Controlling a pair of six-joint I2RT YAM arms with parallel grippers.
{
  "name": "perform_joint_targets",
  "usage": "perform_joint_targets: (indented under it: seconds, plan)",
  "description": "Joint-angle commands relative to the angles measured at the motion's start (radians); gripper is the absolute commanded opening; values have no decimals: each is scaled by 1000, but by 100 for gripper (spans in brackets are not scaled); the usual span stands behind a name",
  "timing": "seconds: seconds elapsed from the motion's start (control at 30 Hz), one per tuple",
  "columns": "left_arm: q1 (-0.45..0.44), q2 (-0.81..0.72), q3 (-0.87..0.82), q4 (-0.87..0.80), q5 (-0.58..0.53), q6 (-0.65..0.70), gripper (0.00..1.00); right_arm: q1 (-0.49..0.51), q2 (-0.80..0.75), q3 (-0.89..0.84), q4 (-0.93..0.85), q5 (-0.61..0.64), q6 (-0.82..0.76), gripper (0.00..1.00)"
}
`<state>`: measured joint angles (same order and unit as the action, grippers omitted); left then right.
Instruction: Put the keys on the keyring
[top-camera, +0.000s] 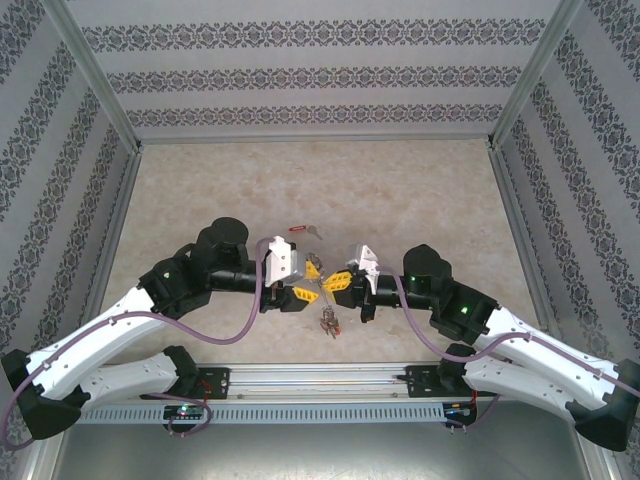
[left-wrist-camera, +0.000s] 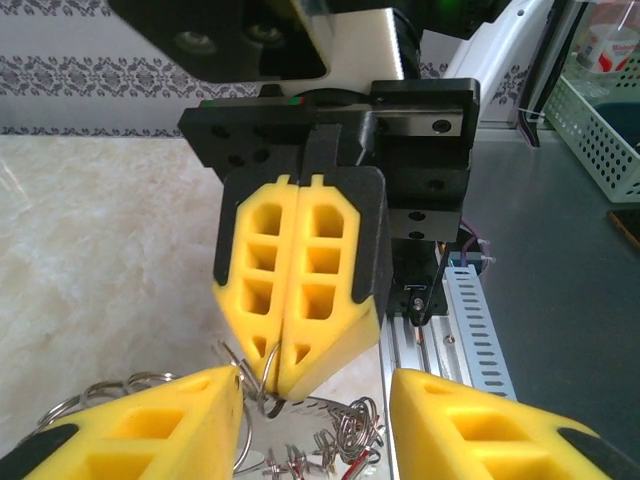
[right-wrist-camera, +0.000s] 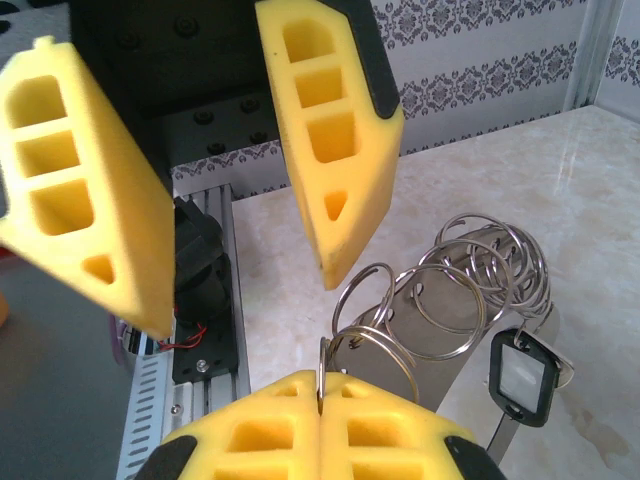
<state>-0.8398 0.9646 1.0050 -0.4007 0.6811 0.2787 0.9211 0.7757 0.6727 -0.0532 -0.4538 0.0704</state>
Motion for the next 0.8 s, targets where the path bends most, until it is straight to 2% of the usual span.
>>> perform_joint_targets:
  seconds: [0.0,0.53,0.77]
  plan:
    - [-23,8,38,-16,9,26,44,7,-2,39,47,-15,-21,0]
    - [-54,63,26,7,-118,58,44,7,-19,39,38,-25,-25,0]
    - [-54,79,22,-33,-128,78,39,7,-35,36,42,-21,-30,0]
